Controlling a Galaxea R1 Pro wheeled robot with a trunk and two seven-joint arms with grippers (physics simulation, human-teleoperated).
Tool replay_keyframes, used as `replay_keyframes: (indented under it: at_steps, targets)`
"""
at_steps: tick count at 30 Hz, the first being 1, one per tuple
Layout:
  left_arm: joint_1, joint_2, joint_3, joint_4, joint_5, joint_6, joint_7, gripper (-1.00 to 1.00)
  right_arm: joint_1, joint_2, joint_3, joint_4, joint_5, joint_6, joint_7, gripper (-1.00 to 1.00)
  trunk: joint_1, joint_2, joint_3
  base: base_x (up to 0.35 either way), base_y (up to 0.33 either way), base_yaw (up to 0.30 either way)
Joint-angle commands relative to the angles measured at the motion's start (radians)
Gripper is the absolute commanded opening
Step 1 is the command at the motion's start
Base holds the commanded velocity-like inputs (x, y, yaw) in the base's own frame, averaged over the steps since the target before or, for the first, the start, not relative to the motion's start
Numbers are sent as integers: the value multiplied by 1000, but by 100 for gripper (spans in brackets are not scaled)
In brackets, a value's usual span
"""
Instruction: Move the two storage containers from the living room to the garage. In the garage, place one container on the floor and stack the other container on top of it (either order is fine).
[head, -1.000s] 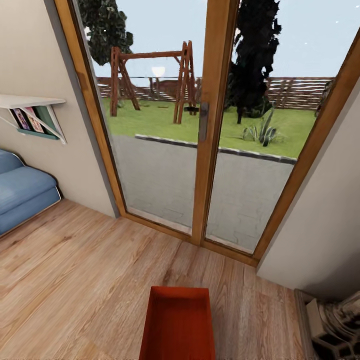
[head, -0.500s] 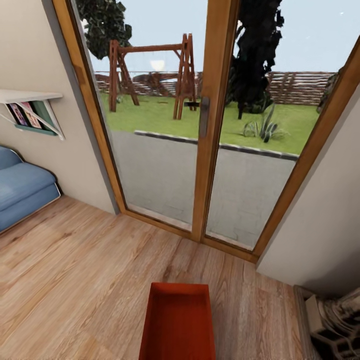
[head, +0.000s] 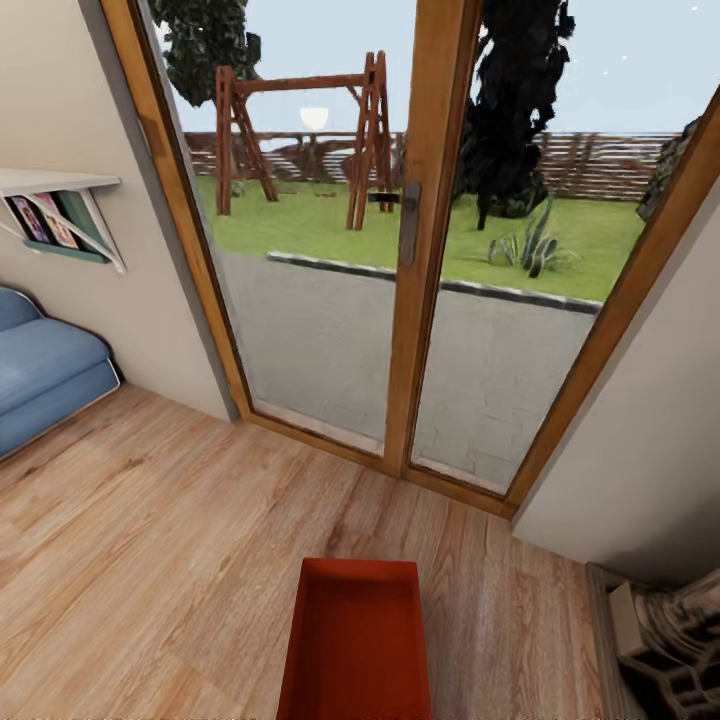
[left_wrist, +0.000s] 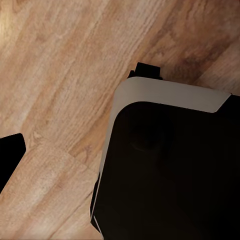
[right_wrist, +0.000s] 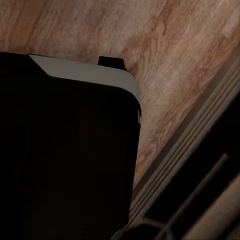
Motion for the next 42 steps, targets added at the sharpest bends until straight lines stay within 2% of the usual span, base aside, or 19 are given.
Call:
replay_keyframes:
  at_steps: [1, 42]
  targets:
    - [-1, 0, -9, 1, 9, -3, 3, 100, 0, 0, 9, 0, -10, -2, -3, 100, 0, -1, -2, 0, 0, 0]
    - [-1, 0, -9, 0, 9, -3, 3, 100, 0, -1, 10, 0, -11, -1, -3, 100, 0, -1, -69, 0, 0, 0]
